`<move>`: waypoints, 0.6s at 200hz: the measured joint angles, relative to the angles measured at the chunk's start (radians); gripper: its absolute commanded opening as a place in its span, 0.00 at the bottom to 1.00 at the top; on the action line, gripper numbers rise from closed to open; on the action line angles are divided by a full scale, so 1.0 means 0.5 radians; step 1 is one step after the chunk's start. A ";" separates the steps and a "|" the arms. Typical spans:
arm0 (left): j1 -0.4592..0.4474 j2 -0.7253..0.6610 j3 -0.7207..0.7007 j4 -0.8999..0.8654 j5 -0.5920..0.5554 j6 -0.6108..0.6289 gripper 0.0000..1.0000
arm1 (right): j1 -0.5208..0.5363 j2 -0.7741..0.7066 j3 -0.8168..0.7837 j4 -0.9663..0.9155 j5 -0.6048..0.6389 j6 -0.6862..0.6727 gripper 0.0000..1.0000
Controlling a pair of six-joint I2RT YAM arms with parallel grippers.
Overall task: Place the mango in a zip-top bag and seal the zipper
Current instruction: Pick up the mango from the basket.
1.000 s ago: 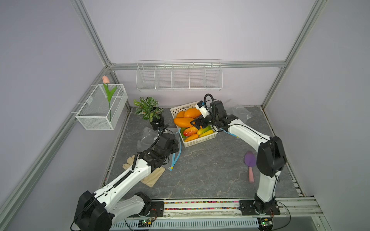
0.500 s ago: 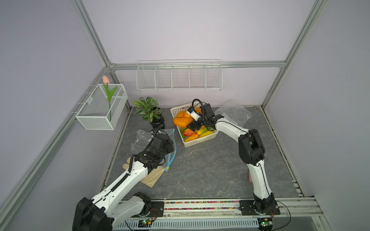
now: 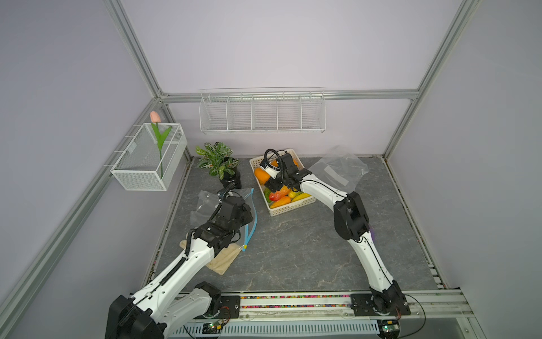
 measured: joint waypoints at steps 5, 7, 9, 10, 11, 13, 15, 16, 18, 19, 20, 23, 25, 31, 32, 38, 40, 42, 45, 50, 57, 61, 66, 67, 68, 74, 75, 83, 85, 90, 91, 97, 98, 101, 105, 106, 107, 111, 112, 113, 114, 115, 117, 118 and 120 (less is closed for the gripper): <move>0.003 0.000 0.000 0.000 0.000 -0.001 0.00 | 0.001 0.004 0.011 -0.010 0.017 -0.002 0.98; 0.004 0.000 0.000 0.000 0.001 0.000 0.00 | 0.001 0.004 0.014 -0.013 0.021 -0.005 0.99; 0.005 0.000 0.000 0.000 0.001 -0.001 0.00 | 0.001 0.004 0.014 -0.016 0.024 -0.005 1.00; 0.005 0.000 0.000 0.000 0.001 -0.001 0.00 | 0.002 0.004 0.014 -0.017 0.027 0.002 1.00; 0.006 0.000 0.000 0.000 0.001 0.000 0.00 | 0.002 0.004 0.014 -0.018 0.027 0.000 0.99; 0.007 0.000 0.000 0.000 0.001 -0.001 0.00 | 0.002 0.004 0.014 -0.019 0.028 -0.007 0.98; 0.008 0.000 0.000 0.000 0.001 -0.001 0.00 | 0.003 0.004 0.014 -0.020 0.031 -0.006 0.97; 0.008 0.000 0.000 -0.001 0.001 -0.001 0.00 | 0.004 0.004 0.014 -0.020 0.034 -0.006 0.96; 0.009 0.000 0.000 0.000 0.001 -0.002 0.00 | 0.004 0.004 0.014 -0.020 0.034 -0.002 0.94; 0.009 0.000 0.000 -0.001 0.001 -0.002 0.00 | 0.004 0.004 0.014 -0.019 0.036 -0.005 0.94; 0.009 0.000 0.000 -0.001 0.001 -0.002 0.00 | 0.004 0.004 0.014 -0.019 0.036 -0.005 0.93; 0.010 -0.001 0.000 -0.001 0.001 -0.002 0.00 | 0.004 0.004 0.014 -0.018 0.035 -0.006 0.91; 0.011 -0.001 0.000 -0.001 0.002 -0.002 0.00 | 0.005 0.004 0.014 -0.018 0.036 -0.005 0.89; 0.014 -0.001 0.000 -0.001 0.005 -0.005 0.00 | 0.005 0.004 0.014 -0.018 0.036 -0.003 0.84; 0.014 -0.001 0.000 -0.001 0.005 -0.005 0.00 | 0.005 0.004 0.014 -0.019 0.038 0.000 0.83; 0.018 -0.001 0.000 -0.001 0.008 -0.007 0.00 | 0.005 0.004 0.013 -0.019 0.040 0.006 0.79; 0.018 -0.001 0.000 -0.001 0.011 -0.007 0.00 | 0.005 0.003 0.011 -0.019 0.043 0.024 0.78; 0.019 0.000 0.001 -0.001 0.013 -0.007 0.00 | 0.005 0.003 0.010 -0.018 0.043 0.025 0.76; 0.021 0.001 0.002 -0.002 0.015 -0.008 0.00 | 0.005 -0.002 0.006 -0.017 0.044 0.025 0.75; 0.022 0.002 0.004 -0.002 0.018 -0.008 0.00 | 0.005 -0.007 -0.004 -0.015 0.049 0.036 0.72; 0.023 0.013 0.016 -0.011 0.023 -0.011 0.00 | 0.005 -0.020 -0.023 -0.008 0.051 0.050 0.67; 0.024 0.020 0.024 -0.014 0.026 -0.014 0.00 | 0.005 -0.031 -0.040 0.001 0.051 0.070 0.64; 0.024 0.033 0.040 -0.015 0.034 -0.016 0.00 | 0.005 -0.049 -0.064 0.008 0.050 0.082 0.61; 0.024 0.036 0.044 -0.016 0.037 -0.016 0.00 | 0.005 -0.052 -0.068 0.009 0.050 0.089 0.61; 0.024 0.038 0.047 -0.016 0.038 -0.016 0.00 | 0.004 -0.055 -0.072 0.011 0.050 0.086 0.60; 0.024 0.056 0.072 -0.018 0.047 -0.021 0.00 | 0.004 -0.085 -0.104 0.016 0.050 0.096 0.59; 0.024 0.059 0.076 -0.018 0.048 -0.022 0.00 | 0.004 -0.089 -0.107 0.016 0.050 0.094 0.58; 0.024 0.082 0.114 -0.018 0.060 -0.031 0.00 | 0.004 -0.132 -0.146 0.018 0.051 0.110 0.56; 0.024 0.086 0.124 -0.018 0.063 -0.036 0.00 | 0.004 -0.149 -0.159 0.017 0.050 0.117 0.56; 0.024 0.095 0.146 -0.018 0.070 -0.043 0.00 | 0.003 -0.187 -0.194 0.025 0.049 0.130 0.55; 0.024 0.097 0.149 -0.018 0.072 -0.045 0.00 | 0.003 -0.194 -0.200 0.027 0.050 0.131 0.55; 0.024 0.106 0.175 -0.016 0.081 -0.060 0.00 | 0.002 -0.251 -0.258 0.045 0.043 0.149 0.54; 0.024 0.107 0.178 -0.015 0.082 -0.064 0.00 | 0.002 -0.260 -0.267 0.048 0.043 0.152 0.54; 0.024 0.111 0.192 -0.014 0.090 -0.071 0.00 | -0.001 -0.292 -0.304 0.062 0.037 0.162 0.54; 0.024 0.115 0.206 -0.014 0.096 -0.081 0.00 | -0.002 -0.347 -0.356 0.074 0.032 0.179 0.54; 0.024 0.117 0.211 -0.014 0.100 -0.084 0.00 | -0.003 -0.356 -0.366 0.079 0.030 0.182 0.54; 0.024 0.117 0.214 -0.014 0.101 -0.085 0.00 | -0.003 -0.365 -0.377 0.084 0.027 0.184 0.54; 0.024 0.122 0.230 -0.012 0.110 -0.098 0.00 | -0.005 -0.423 -0.434 0.105 0.018 0.201 0.54; 0.024 0.123 0.232 -0.011 0.111 -0.101 0.00 | -0.005 -0.433 -0.445 0.110 0.018 0.205 0.54; 0.024 0.124 0.237 -0.011 0.114 -0.105 0.00 | -0.006 -0.444 -0.457 0.116 0.015 0.208 0.54; 0.024 0.124 0.240 -0.011 0.114 -0.106 0.00 | -0.007 -0.464 -0.480 0.128 0.010 0.214 0.54; 0.024 0.125 0.243 -0.010 0.115 -0.108 0.00 | -0.008 -0.474 -0.491 0.133 0.008 0.219 0.54; 0.024 0.127 0.249 -0.008 0.121 -0.114 0.00 | -0.008 -0.506 -0.521 0.142 0.003 0.228 0.54; 0.024 0.129 0.254 -0.005 0.124 -0.118 0.00 | -0.009 -0.519 -0.534 0.149 0.003 0.233 0.54; 0.024 0.130 0.259 -0.005 0.127 -0.124 0.00 | -0.011 -0.542 -0.559 0.165 -0.001 0.240 0.54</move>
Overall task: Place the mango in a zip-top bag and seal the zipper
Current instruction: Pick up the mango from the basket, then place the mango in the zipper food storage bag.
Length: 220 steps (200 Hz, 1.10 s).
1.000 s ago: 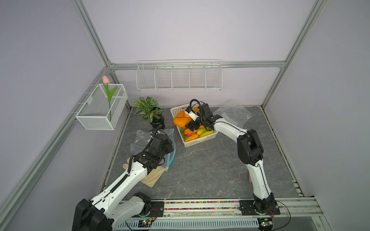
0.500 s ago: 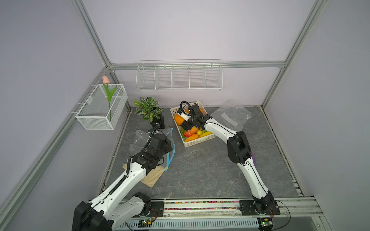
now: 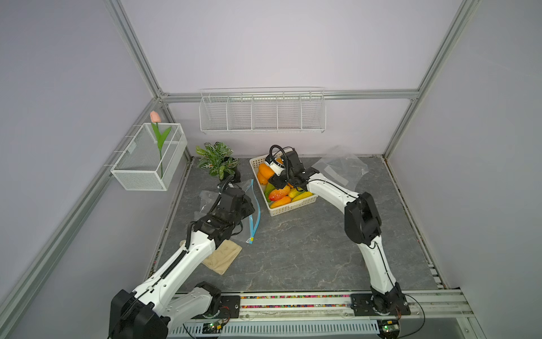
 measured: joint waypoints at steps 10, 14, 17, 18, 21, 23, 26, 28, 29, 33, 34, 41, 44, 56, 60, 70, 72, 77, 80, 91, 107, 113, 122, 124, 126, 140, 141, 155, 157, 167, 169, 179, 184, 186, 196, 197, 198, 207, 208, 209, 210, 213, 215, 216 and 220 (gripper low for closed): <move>0.000 0.012 0.030 0.018 0.025 -0.032 0.00 | -0.014 -0.154 -0.159 0.085 -0.033 0.055 0.53; 0.000 0.020 0.042 0.029 0.039 -0.047 0.00 | -0.024 -0.213 -0.215 0.119 -0.041 0.079 0.53; 0.000 0.024 0.049 0.039 0.045 -0.055 0.00 | -0.031 -0.266 -0.266 0.147 -0.052 0.099 0.53; 0.000 0.027 0.052 0.043 0.050 -0.057 0.00 | -0.033 -0.278 -0.276 0.154 -0.052 0.104 0.53; 0.000 0.033 0.057 0.053 0.062 -0.066 0.00 | -0.040 -0.320 -0.317 0.185 -0.062 0.123 0.53; 0.000 0.037 0.063 0.060 0.069 -0.071 0.00 | -0.046 -0.351 -0.346 0.204 -0.072 0.137 0.53; 0.000 0.043 0.068 0.072 0.082 -0.083 0.00 | -0.056 -0.394 -0.380 0.224 -0.081 0.153 0.53; 0.000 0.048 0.072 0.081 0.089 -0.086 0.00 | -0.063 -0.423 -0.406 0.245 -0.095 0.163 0.53; 0.000 0.050 0.074 0.083 0.091 -0.089 0.00 | -0.065 -0.432 -0.414 0.250 -0.097 0.167 0.53; 0.000 0.060 0.082 0.099 0.105 -0.102 0.00 | -0.077 -0.484 -0.454 0.275 -0.117 0.186 0.53; 0.000 0.061 0.082 0.101 0.108 -0.105 0.00 | -0.082 -0.502 -0.469 0.288 -0.128 0.196 0.53; 0.000 0.078 0.098 0.124 0.134 -0.126 0.00 | -0.100 -0.590 -0.542 0.333 -0.163 0.224 0.52; 0.000 0.085 0.105 0.133 0.143 -0.135 0.00 | -0.109 -0.629 -0.575 0.351 -0.179 0.238 0.52; 0.000 0.119 0.141 0.160 0.175 -0.163 0.00 | -0.137 -0.809 -0.742 0.440 -0.243 0.295 0.51; 0.000 0.131 0.155 0.169 0.182 -0.172 0.00 | -0.140 -0.870 -0.800 0.465 -0.253 0.316 0.51; 0.000 0.155 0.184 0.193 0.197 -0.191 0.00 | -0.141 -1.030 -0.979 0.552 -0.306 0.382 0.50; 0.000 0.159 0.188 0.200 0.199 -0.194 0.00 | -0.140 -1.070 -1.021 0.569 -0.317 0.404 0.50; 0.000 0.167 0.199 0.215 0.210 -0.202 0.00 | -0.137 -1.138 -1.101 0.609 -0.353 0.440 0.50; 0.000 0.172 0.204 0.226 0.214 -0.207 0.00 | -0.135 -1.186 -1.154 0.629 -0.375 0.469 0.50; 0.000 0.189 0.226 0.258 0.242 -0.227 0.00 | -0.122 -1.324 -1.321 0.724 -0.469 0.565 0.50; 0.000 0.227 0.277 0.285 0.293 -0.243 0.00 | -0.081 -1.432 -1.435 0.748 -0.579 0.648 0.49; 0.000 0.243 0.301 0.288 0.311 -0.243 0.00 | -0.060 -1.453 -1.457 0.746 -0.609 0.670 0.49; 0.000 0.266 0.339 0.295 0.346 -0.243 0.00 | -0.026 -1.481 -1.492 0.732 -0.638 0.687 0.49; 0.000 0.269 0.345 0.298 0.351 -0.243 0.00 | -0.020 -1.485 -1.496 0.727 -0.645 0.694 0.49; 0.000 0.272 0.348 0.299 0.353 -0.243 0.00 | -0.012 -1.490 -1.504 0.719 -0.654 0.695 0.49; 0.000 0.279 0.364 0.318 0.384 -0.243 0.00 | 0.019 -1.512 -1.527 0.643 -0.699 0.716 0.49; 0.000 0.279 0.364 0.319 0.385 -0.243 0.00 | 0.020 -1.512 -1.527 0.639 -0.700 0.717 0.49; 0.000 0.280 0.364 0.323 0.408 -0.243 0.00 | 0.031 -1.514 -1.526 0.548 -0.739 0.737 0.49; 0.000 0.280 0.364 0.323 0.413 -0.243 0.00 | 0.031 -1.514 -1.526 0.538 -0.743 0.738 0.49; 0.000 0.283 0.364 0.327 0.430 -0.243 0.00 | 0.033 -1.508 -1.518 0.453 -0.768 0.745 0.49; 0.000 0.284 0.364 0.329 0.436 -0.243 0.00 | 0.033 -1.505 -1.514 0.432 -0.773 0.748 0.49; 0.000 0.288 0.364 0.339 0.456 -0.243 0.00 | 0.036 -1.486 -1.489 0.345 -0.784 0.751 0.49; 0.000 0.289 0.364 0.343 0.465 -0.242 0.00 | 0.037 -1.470 -1.470 0.299 -0.790 0.751 0.49; 0.000 0.289 0.364 0.344 0.468 -0.242 0.00 | 0.039 -1.466 -1.466 0.289 -0.791 0.751 0.49; 0.000 0.289 0.364 0.350 0.486 -0.234 0.00 | 0.043 -1.429 -1.420 0.195 -0.798 0.750 0.50; 0.000 0.289 0.364 0.351 0.488 -0.233 0.00 | 0.043 -1.427 -1.417 0.189 -0.799 0.750 0.50; 0.000 0.289 0.364 0.352 0.490 -0.233 0.00 | 0.043 -1.422 -1.411 0.177 -0.800 0.749 0.50; 0.000 0.289 0.365 0.352 0.503 -0.223 0.00 | 0.046 -1.395 -1.374 0.105 -0.805 0.748 0.50; 0.000 0.289 0.365 0.352 0.504 -0.218 0.00 | 0.046 -1.390 -1.367 0.094 -0.805 0.748 0.50; 0.000 0.289 0.365 0.352 0.506 -0.216 0.00 | 0.047 -1.388 -1.364 0.088 -0.805 0.748 0.50; 0.000 0.289 0.365 0.352 0.507 -0.214 0.00 | 0.047 -1.384 -1.357 0.076 -0.804 0.748 0.50; 0.000 0.289 0.365 0.352 0.513 -0.211 0.00 | 0.048 -1.374 -1.344 0.053 -0.804 0.748 0.51; 0.000 0.290 0.365 0.352 0.519 -0.206 0.00 | 0.048 -1.368 -1.336 0.040 -0.804 0.749 0.51; 0.000 0.290 0.365 0.352 0.518 -0.203 0.00 | 0.049 -1.363 -1.327 0.025 -0.804 0.749 0.51; 0.000 0.291 0.365 0.352 0.526 -0.195 0.00 | 0.050 -1.348 -1.305 -0.006 -0.803 0.748 0.52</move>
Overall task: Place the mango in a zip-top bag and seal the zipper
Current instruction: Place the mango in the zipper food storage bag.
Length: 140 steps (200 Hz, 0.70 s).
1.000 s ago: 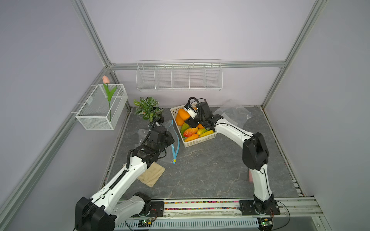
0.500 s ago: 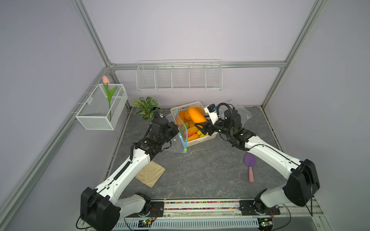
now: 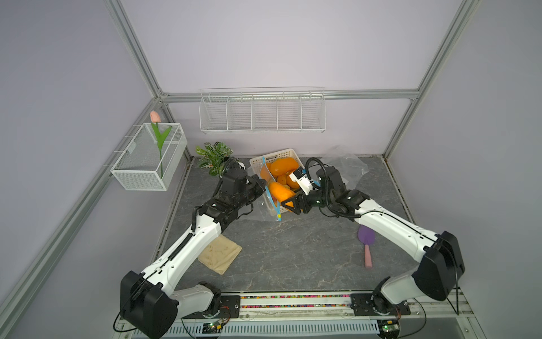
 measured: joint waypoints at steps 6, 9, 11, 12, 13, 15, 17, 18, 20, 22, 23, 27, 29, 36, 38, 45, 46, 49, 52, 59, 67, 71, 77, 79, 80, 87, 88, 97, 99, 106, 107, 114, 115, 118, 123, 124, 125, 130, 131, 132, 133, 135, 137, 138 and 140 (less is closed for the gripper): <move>0.000 0.001 0.002 -0.001 0.012 0.014 0.00 | 0.001 0.027 0.038 -0.050 -0.001 0.000 0.53; -0.001 0.002 0.002 -0.001 0.016 0.021 0.00 | 0.002 0.043 0.060 -0.075 -0.001 0.001 0.53; -0.001 0.002 0.003 -0.001 0.024 0.026 0.00 | 0.002 0.053 0.075 -0.092 0.000 0.001 0.53; -0.001 0.002 0.003 -0.002 0.024 0.027 0.00 | 0.002 0.057 0.079 -0.098 -0.001 0.001 0.53; -0.001 0.002 0.003 -0.002 0.025 0.031 0.00 | 0.002 0.065 0.090 -0.109 -0.001 0.001 0.53; -0.001 0.002 0.004 -0.003 0.031 0.038 0.00 | 0.002 0.073 0.101 -0.122 -0.001 0.001 0.53; -0.001 0.003 0.005 -0.005 0.034 0.046 0.00 | 0.002 0.085 0.118 -0.143 0.001 0.001 0.53; -0.001 0.003 0.006 -0.005 0.034 0.047 0.00 | 0.002 0.090 0.123 -0.149 0.001 0.001 0.53; -0.001 0.004 0.008 -0.008 0.038 0.052 0.00 | 0.003 0.102 0.138 -0.163 0.000 0.001 0.53; -0.001 0.004 0.011 -0.013 0.043 0.060 0.00 | 0.004 0.114 0.152 -0.179 0.002 0.002 0.53; -0.001 0.005 0.011 -0.014 0.043 0.062 0.00 | 0.004 0.118 0.157 -0.184 0.002 0.002 0.52; -0.002 0.008 0.018 -0.020 0.052 0.074 0.00 | 0.005 0.141 0.185 -0.211 0.003 0.002 0.52; -0.002 0.008 0.021 -0.024 0.054 0.082 0.00 | 0.005 0.150 0.194 -0.220 0.004 0.003 0.52; -0.003 0.014 0.034 -0.039 0.067 0.106 0.00 | 0.007 0.188 0.231 -0.258 0.005 0.010 0.52; -0.003 0.016 0.039 -0.044 0.075 0.113 0.00 | 0.007 0.194 0.239 -0.267 0.006 0.011 0.52; -0.005 0.026 0.062 -0.072 0.092 0.146 0.00 | 0.008 0.224 0.269 -0.302 0.006 0.021 0.51; -0.005 0.027 0.066 -0.076 0.093 0.150 0.00 | 0.008 0.230 0.275 -0.309 0.007 0.025 0.51; -0.007 0.034 0.079 -0.092 0.099 0.167 0.00 | 0.008 0.243 0.286 -0.325 0.006 0.032 0.51; -0.008 0.040 0.092 -0.108 0.104 0.181 0.00 | 0.008 0.255 0.299 -0.340 0.006 0.040 0.50; -0.015 0.058 0.127 -0.149 0.120 0.224 0.00 | 0.008 0.278 0.323 -0.365 0.005 0.057 0.50; -0.022 0.078 0.165 -0.196 0.140 0.275 0.00 | 0.008 0.299 0.347 -0.383 -0.002 0.092 0.50; -0.027 0.089 0.183 -0.223 0.150 0.309 0.00 | 0.008 0.306 0.355 -0.387 -0.003 0.109 0.50; -0.031 0.102 0.207 -0.259 0.172 0.349 0.00 | 0.008 0.314 0.365 -0.387 -0.010 0.138 0.50; -0.031 0.105 0.211 -0.266 0.175 0.358 0.00 | 0.008 0.316 0.367 -0.387 -0.013 0.148 0.50; -0.031 0.109 0.214 -0.275 0.183 0.365 0.00 | 0.008 0.317 0.368 -0.386 -0.014 0.153 0.50; -0.034 0.121 0.228 -0.310 0.204 0.406 0.00 | 0.008 0.319 0.373 -0.381 -0.029 0.190 0.50; -0.034 0.123 0.229 -0.313 0.207 0.411 0.00 | 0.008 0.320 0.374 -0.380 -0.033 0.198 0.50; -0.034 0.137 0.236 -0.356 0.239 0.456 0.00 | 0.008 0.320 0.375 -0.371 -0.050 0.246 0.49; -0.034 0.140 0.236 -0.365 0.244 0.464 0.00 | 0.008 0.320 0.376 -0.368 -0.054 0.257 0.49; -0.034 0.148 0.236 -0.377 0.262 0.486 0.00 | 0.008 0.320 0.376 -0.371 -0.060 0.298 0.49; -0.034 0.149 0.236 -0.378 0.263 0.488 0.00 | 0.008 0.320 0.376 -0.372 -0.062 0.306 0.49; -0.032 0.152 0.236 -0.381 0.278 0.509 0.00 | 0.007 0.326 0.376 -0.369 -0.063 0.346 0.49; -0.032 0.152 0.236 -0.382 0.282 0.513 0.00 | 0.007 0.327 0.376 -0.369 -0.064 0.352 0.49; -0.032 0.152 0.236 -0.385 0.288 0.517 0.00 | 0.007 0.328 0.376 -0.369 -0.068 0.372 0.49; -0.032 0.152 0.236 -0.391 0.300 0.526 0.00 | 0.005 0.332 0.376 -0.366 -0.072 0.406 0.49; -0.033 0.151 0.236 -0.392 0.301 0.526 0.00 | 0.005 0.333 0.376 -0.365 -0.072 0.409 0.49; -0.033 0.151 0.236 -0.393 0.305 0.526 0.00 | 0.003 0.333 0.376 -0.362 -0.072 0.416 0.49; -0.033 0.149 0.235 -0.394 0.317 0.531 0.00 | 0.001 0.335 0.376 -0.356 -0.072 0.449 0.48; -0.033 0.149 0.235 -0.395 0.320 0.532 0.00 | -0.001 0.336 0.376 -0.352 -0.072 0.457 0.48; -0.033 0.149 0.235 -0.395 0.322 0.532 0.00 | -0.001 0.336 0.376 -0.351 -0.072 0.462 0.48; -0.033 0.148 0.235 -0.395 0.327 0.532 0.00 | -0.001 0.336 0.376 -0.349 -0.072 0.468 0.48; -0.033 0.146 0.235 -0.395 0.332 0.533 0.00 | -0.002 0.338 0.376 -0.340 -0.072 0.485 0.48; -0.033 0.145 0.235 -0.395 0.337 0.534 0.00 | -0.004 0.340 0.376 -0.334 -0.072 0.500 0.48; -0.033 0.145 0.235 -0.395 0.339 0.535 0.00 | -0.005 0.340 0.376 -0.331 -0.072 0.504 0.48; -0.033 0.144 0.235 -0.395 0.343 0.538 0.00 | -0.005 0.340 0.376 -0.323 -0.071 0.514 0.48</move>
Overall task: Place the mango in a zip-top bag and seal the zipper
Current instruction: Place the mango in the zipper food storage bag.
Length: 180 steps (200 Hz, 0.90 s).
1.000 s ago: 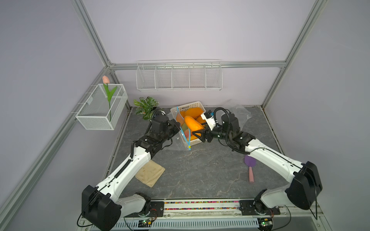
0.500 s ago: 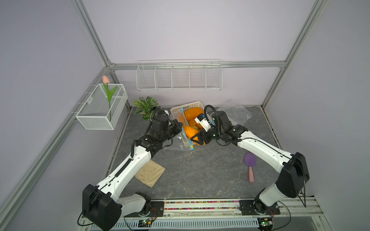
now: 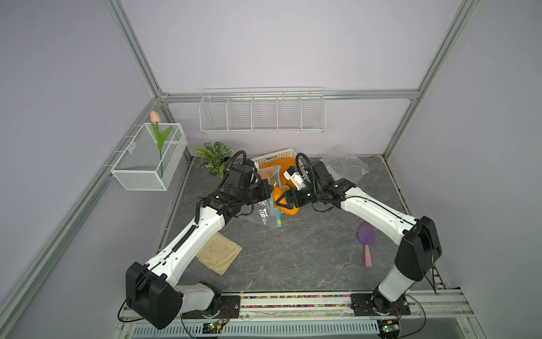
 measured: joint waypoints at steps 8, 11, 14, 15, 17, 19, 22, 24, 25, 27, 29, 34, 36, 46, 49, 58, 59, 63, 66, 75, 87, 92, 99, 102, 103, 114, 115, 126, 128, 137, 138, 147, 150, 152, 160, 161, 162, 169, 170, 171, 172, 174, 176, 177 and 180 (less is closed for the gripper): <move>0.000 -0.008 -0.002 0.000 0.018 0.001 0.00 | -0.007 0.007 0.000 0.034 0.000 0.057 0.48; 0.000 -0.011 -0.002 -0.002 0.024 0.002 0.00 | -0.011 0.011 0.000 0.051 0.001 0.078 0.48; 0.000 -0.014 -0.003 -0.003 0.033 0.002 0.00 | -0.013 0.012 0.000 0.066 0.002 0.098 0.48; 0.000 -0.015 -0.004 -0.004 0.037 0.001 0.00 | -0.014 0.014 0.000 0.075 0.002 0.110 0.48; -0.001 -0.017 -0.005 -0.005 0.043 0.001 0.00 | -0.015 0.014 0.000 0.082 0.002 0.123 0.48; -0.001 -0.019 -0.005 -0.005 0.050 0.001 0.00 | -0.016 0.016 0.000 0.093 0.004 0.137 0.48; -0.002 -0.021 -0.006 -0.005 0.057 0.001 0.00 | -0.017 0.018 0.000 0.108 0.005 0.161 0.49; -0.002 -0.023 -0.008 -0.005 0.063 0.001 0.00 | -0.018 0.018 0.000 0.117 0.005 0.176 0.49; -0.002 -0.024 -0.008 -0.005 0.065 0.001 0.00 | -0.018 0.019 0.000 0.121 0.005 0.182 0.50; -0.002 -0.026 -0.009 -0.005 0.070 0.001 0.00 | -0.019 0.020 0.000 0.130 0.007 0.198 0.50; -0.002 -0.027 -0.010 -0.004 0.075 0.001 0.00 | -0.021 0.021 0.000 0.144 0.007 0.217 0.51; -0.002 -0.030 -0.012 -0.004 0.089 0.000 0.00 | -0.027 0.022 0.000 0.167 0.008 0.255 0.52; -0.002 -0.031 -0.013 -0.003 0.097 -0.001 0.00 | -0.027 0.024 0.000 0.179 0.009 0.277 0.52; -0.002 -0.034 -0.017 0.002 0.127 -0.005 0.00 | -0.031 0.026 0.000 0.218 0.014 0.357 0.51; -0.002 -0.034 -0.018 0.005 0.135 -0.008 0.00 | -0.031 0.027 0.000 0.230 0.018 0.381 0.51; -0.002 -0.035 -0.029 0.025 0.164 -0.018 0.00 | -0.035 0.033 -0.002 0.268 0.034 0.463 0.57; -0.002 -0.035 -0.030 0.027 0.166 -0.018 0.00 | -0.037 0.033 -0.003 0.272 0.037 0.474 0.58; -0.002 -0.036 -0.037 0.037 0.178 -0.027 0.00 | -0.037 0.037 -0.006 0.292 0.040 0.508 0.62; -0.002 -0.037 -0.039 0.043 0.183 -0.030 0.00 | -0.038 0.040 -0.008 0.308 0.047 0.529 0.65; -0.002 -0.037 -0.049 0.060 0.208 -0.046 0.00 | -0.040 0.048 -0.021 0.354 0.060 0.600 0.70; -0.002 -0.037 -0.060 0.085 0.224 -0.071 0.00 | -0.040 0.052 -0.051 0.419 0.079 0.675 0.79; -0.002 -0.037 -0.063 0.096 0.230 -0.085 0.00 | -0.040 0.052 -0.066 0.437 0.084 0.703 0.82; -0.002 -0.037 -0.069 0.114 0.233 -0.107 0.00 | -0.040 0.052 -0.085 0.460 0.091 0.728 0.87; -0.002 -0.037 -0.070 0.123 0.236 -0.117 0.00 | -0.040 0.052 -0.093 0.469 0.095 0.754 0.89; -0.002 -0.037 -0.070 0.125 0.236 -0.120 0.00 | -0.040 0.052 -0.094 0.470 0.097 0.756 0.90; -0.002 -0.037 -0.073 0.150 0.240 -0.142 0.00 | -0.041 0.052 -0.112 0.485 0.108 0.774 0.97; -0.002 -0.037 -0.074 0.156 0.240 -0.149 0.00 | -0.041 0.052 -0.114 0.488 0.109 0.778 0.98; -0.002 -0.039 -0.075 0.179 0.237 -0.169 0.00 | -0.050 0.052 -0.124 0.497 0.114 0.772 0.94; -0.001 -0.040 -0.075 0.182 0.237 -0.174 0.00 | -0.052 0.052 -0.125 0.500 0.115 0.777 0.94; 0.001 -0.040 -0.075 0.193 0.237 -0.187 0.00 | -0.058 0.047 -0.136 0.515 0.117 0.768 0.93; 0.002 -0.040 -0.075 0.194 0.237 -0.189 0.00 | -0.059 0.045 -0.139 0.519 0.117 0.771 0.93; 0.007 -0.041 -0.076 0.201 0.237 -0.204 0.00 | -0.066 0.029 -0.153 0.526 0.117 0.762 0.94; 0.011 -0.043 -0.077 0.203 0.237 -0.212 0.00 | -0.067 0.021 -0.158 0.526 0.119 0.755 0.95; 0.014 -0.044 -0.079 0.204 0.237 -0.216 0.00 | -0.068 0.017 -0.161 0.526 0.118 0.756 0.95; 0.031 -0.054 -0.088 0.208 0.230 -0.228 0.00 | -0.071 -0.011 -0.176 0.526 0.121 0.735 0.96; 0.032 -0.056 -0.089 0.209 0.229 -0.230 0.00 | -0.072 -0.015 -0.178 0.526 0.121 0.732 0.96; 0.034 -0.057 -0.091 0.210 0.228 -0.230 0.00 | -0.072 -0.019 -0.179 0.525 0.122 0.731 0.97; 0.050 -0.072 -0.101 0.210 0.218 -0.239 0.00 | -0.076 -0.053 -0.189 0.523 0.121 0.708 0.98; 0.054 -0.076 -0.103 0.209 0.214 -0.240 0.00 | -0.078 -0.057 -0.191 0.523 0.123 0.705 0.98; 0.056 -0.078 -0.104 0.209 0.213 -0.240 0.00 | -0.079 -0.065 -0.193 0.523 0.123 0.703 0.98; 0.060 -0.081 -0.105 0.207 0.208 -0.240 0.00 | -0.079 -0.069 -0.194 0.523 0.122 0.703 0.98; 0.064 -0.085 -0.106 0.204 0.205 -0.240 0.00 | -0.081 -0.079 -0.195 0.523 0.121 0.691 0.98; 0.069 -0.091 -0.107 0.197 0.202 -0.240 0.00 | -0.082 -0.089 -0.196 0.523 0.121 0.687 0.99; 0.072 -0.093 -0.107 0.195 0.201 -0.240 0.00 | -0.083 -0.093 -0.196 0.522 0.121 0.684 0.98; 0.078 -0.099 -0.107 0.185 0.192 -0.240 0.00 | -0.088 -0.112 -0.198 0.523 0.120 0.668 0.98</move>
